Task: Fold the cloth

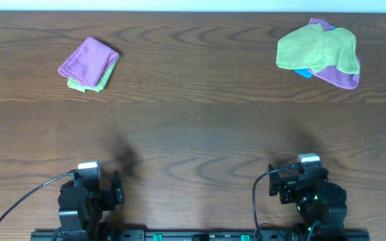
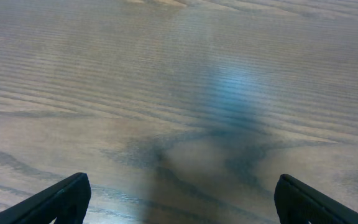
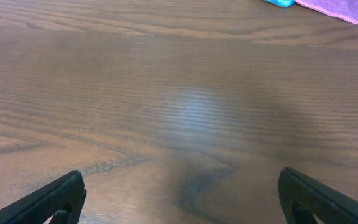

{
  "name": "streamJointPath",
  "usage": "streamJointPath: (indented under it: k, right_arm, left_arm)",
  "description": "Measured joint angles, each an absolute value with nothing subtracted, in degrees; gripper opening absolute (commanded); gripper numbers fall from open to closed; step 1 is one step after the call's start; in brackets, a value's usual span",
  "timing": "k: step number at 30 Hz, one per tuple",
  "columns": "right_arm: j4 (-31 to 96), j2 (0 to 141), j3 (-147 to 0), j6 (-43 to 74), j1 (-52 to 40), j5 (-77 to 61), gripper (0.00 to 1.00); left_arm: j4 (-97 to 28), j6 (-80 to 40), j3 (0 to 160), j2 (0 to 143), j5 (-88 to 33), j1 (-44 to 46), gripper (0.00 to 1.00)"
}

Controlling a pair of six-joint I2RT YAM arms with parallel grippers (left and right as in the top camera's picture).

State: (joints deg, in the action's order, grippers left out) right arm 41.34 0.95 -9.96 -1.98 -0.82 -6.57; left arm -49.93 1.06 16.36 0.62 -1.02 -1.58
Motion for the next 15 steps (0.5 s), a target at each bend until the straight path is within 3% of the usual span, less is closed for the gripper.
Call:
streamJointPath:
  k: [10, 15]
  right_arm:
    - [40.6, 1.3, -10.0, -1.6, -0.8, -4.0, 0.99]
    - [41.1, 10.0, -15.4, 1.5, 0.8, -1.2, 0.99]
  left_arm:
    - [-49.9, 1.1, 16.4, 0.6, -1.0, -1.6, 0.95]
    - [-49.9, 1.1, 16.3, 0.6, -1.0, -1.6, 0.95]
